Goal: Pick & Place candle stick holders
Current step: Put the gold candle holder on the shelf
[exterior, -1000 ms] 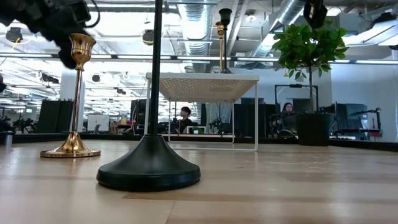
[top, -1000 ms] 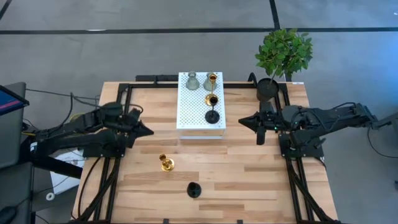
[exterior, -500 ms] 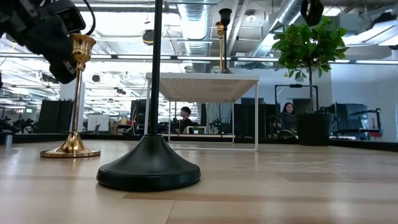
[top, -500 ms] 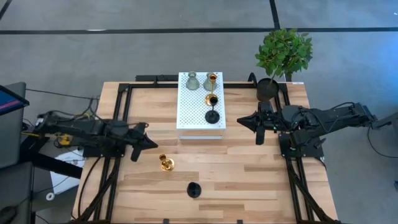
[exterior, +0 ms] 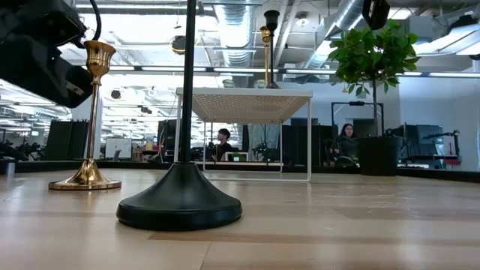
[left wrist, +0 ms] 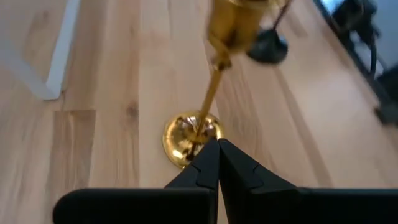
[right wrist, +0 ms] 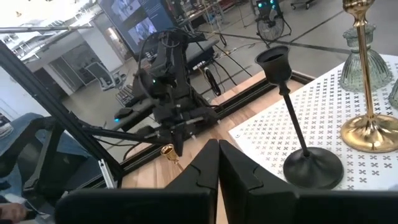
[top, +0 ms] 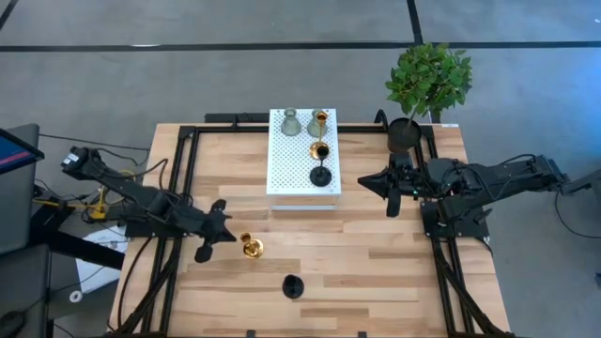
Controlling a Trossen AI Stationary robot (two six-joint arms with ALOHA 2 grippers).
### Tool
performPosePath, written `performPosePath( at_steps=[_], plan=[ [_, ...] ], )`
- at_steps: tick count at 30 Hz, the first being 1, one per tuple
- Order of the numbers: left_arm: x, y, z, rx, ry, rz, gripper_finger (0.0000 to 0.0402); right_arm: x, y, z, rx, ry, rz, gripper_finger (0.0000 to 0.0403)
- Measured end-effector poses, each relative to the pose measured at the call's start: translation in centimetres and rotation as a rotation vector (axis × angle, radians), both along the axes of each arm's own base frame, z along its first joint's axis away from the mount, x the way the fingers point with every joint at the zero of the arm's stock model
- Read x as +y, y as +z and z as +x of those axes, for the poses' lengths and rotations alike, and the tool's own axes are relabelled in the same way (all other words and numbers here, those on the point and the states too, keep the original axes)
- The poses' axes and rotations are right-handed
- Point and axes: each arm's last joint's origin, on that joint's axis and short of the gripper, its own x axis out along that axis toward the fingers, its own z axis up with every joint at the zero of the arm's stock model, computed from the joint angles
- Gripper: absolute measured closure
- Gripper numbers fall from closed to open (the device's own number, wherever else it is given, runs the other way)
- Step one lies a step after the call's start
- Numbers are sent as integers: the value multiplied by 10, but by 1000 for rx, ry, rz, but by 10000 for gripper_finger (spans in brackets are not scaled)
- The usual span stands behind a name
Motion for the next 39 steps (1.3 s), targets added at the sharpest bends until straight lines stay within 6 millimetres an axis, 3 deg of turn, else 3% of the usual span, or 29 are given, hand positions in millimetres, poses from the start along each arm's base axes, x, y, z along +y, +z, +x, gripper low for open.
performPosePath(
  at_steps=[17, 30, 39],
  plan=[
    [-10, -15, 21, 63, -67, 140, 367, 0, 0, 0, -4, -4, 25, 403],
    [-21, -35, 48, 89, 50, 157, 239, 0, 0, 0, -4, -3, 25, 403],
    [-24, -25, 55, -19, 79, 58, 164, 0, 0, 0, -3, -3, 25, 403]
  ],
)
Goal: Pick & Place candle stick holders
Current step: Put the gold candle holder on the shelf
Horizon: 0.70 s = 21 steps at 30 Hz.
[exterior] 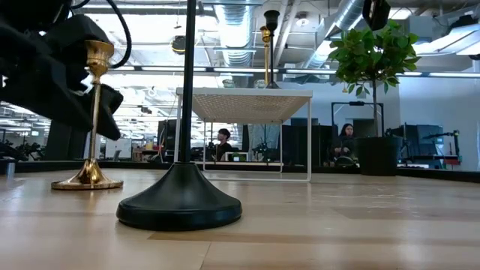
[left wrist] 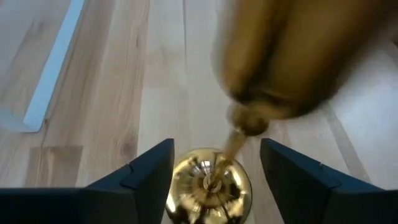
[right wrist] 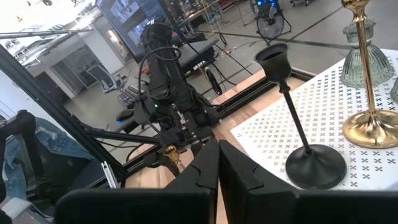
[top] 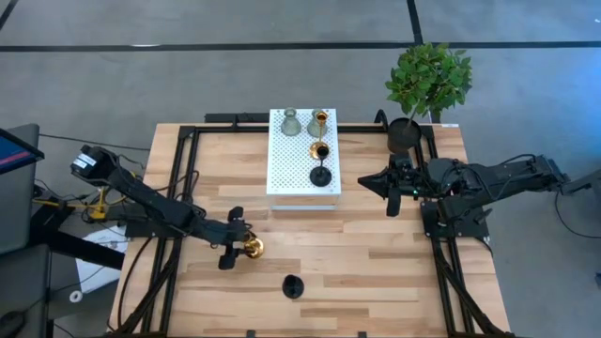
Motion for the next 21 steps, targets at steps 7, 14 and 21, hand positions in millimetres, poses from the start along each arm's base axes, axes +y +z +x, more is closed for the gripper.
performPosePath(
  at_steps=[7, 14, 21],
  plan=[
    [1, 0, 0, -7, 23, 2, 177, 0, 0, 0, 1, 0, 0, 403],
    [1, 0, 0, -8, 27, 3, 288, 0, 0, 0, 1, 0, 0, 403],
    [1, 1, 1, -6, 63, -61, 386, 0, 0, 0, 2, 0, -1, 403]
  ],
)
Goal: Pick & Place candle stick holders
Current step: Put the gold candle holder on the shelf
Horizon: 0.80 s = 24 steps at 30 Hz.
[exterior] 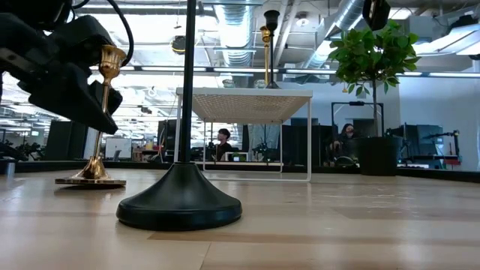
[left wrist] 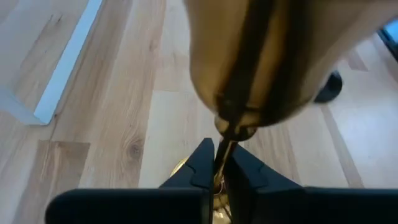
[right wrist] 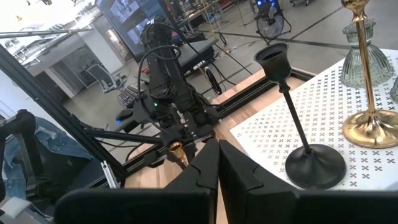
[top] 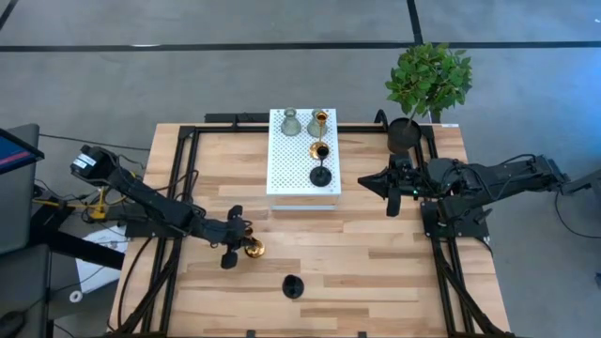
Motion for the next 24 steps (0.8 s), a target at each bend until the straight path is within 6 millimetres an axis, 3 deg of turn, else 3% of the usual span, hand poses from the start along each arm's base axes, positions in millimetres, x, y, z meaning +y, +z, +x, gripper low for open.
performPosePath(
  at_steps=[9, 15, 24],
  plan=[
    [-1, 9, 2, 51, 57, -55, 387, 0, 0, 0, 4, 1, -8, 403],
    [-2, 36, 5, 199, 78, 47, 387, 0, 0, 0, 6, 3, -18, 403],
    [5, 75, 11, 177, 85, 142, 387, 0, -1, 0, 16, 5, -36, 403]
  ],
)
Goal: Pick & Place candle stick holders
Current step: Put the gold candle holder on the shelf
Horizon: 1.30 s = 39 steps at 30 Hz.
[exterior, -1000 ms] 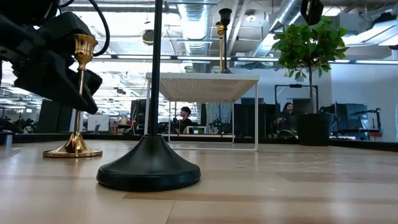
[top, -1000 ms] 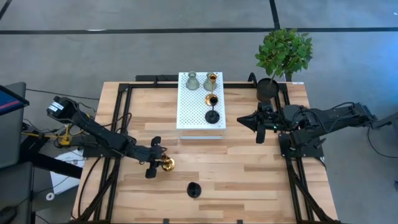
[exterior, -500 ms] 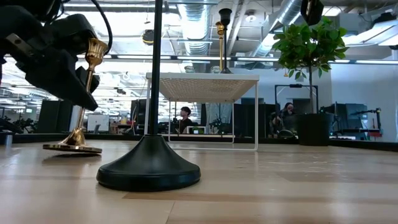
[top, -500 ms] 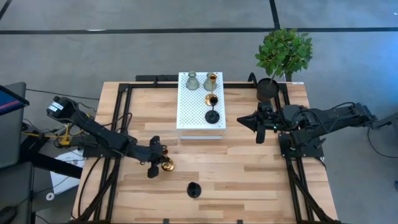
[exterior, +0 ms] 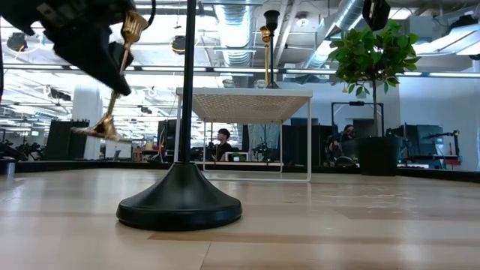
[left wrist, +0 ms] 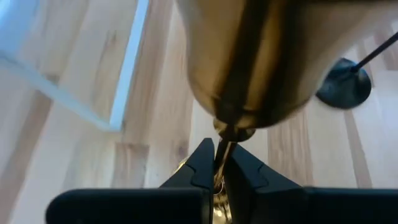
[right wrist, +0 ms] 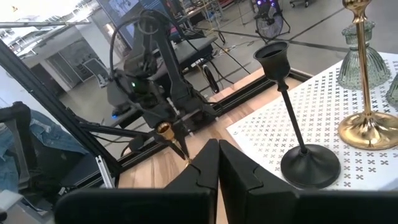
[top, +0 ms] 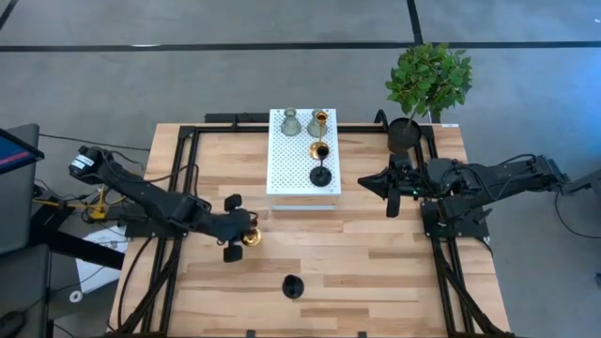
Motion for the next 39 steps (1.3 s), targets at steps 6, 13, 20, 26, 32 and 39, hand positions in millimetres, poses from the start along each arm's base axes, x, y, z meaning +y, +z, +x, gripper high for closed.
performPosePath(
  at_steps=[6, 13, 20, 26, 32, 39],
  plan=[
    [10, 2, 0, 8, 25, 31, 387, 0, 0, 0, 0, 2, -2, 403],
    [18, 2, 0, 22, 66, 32, 387, 1, -1, 0, 16, 45, 3, 403],
    [27, 4, 4, 2, 141, -2, 387, 2, -3, 0, 34, 55, 4, 403],
    [27, 41, 10, -118, 179, -53, 387, 2, -3, 0, 34, 55, 4, 403],
    [34, 99, 15, -289, 252, -17, 387, 2, -3, 0, 34, 55, 4, 403],
    [65, 137, 34, -348, 358, 39, 387, 2, -4, 0, 39, 55, 3, 403]
  ],
)
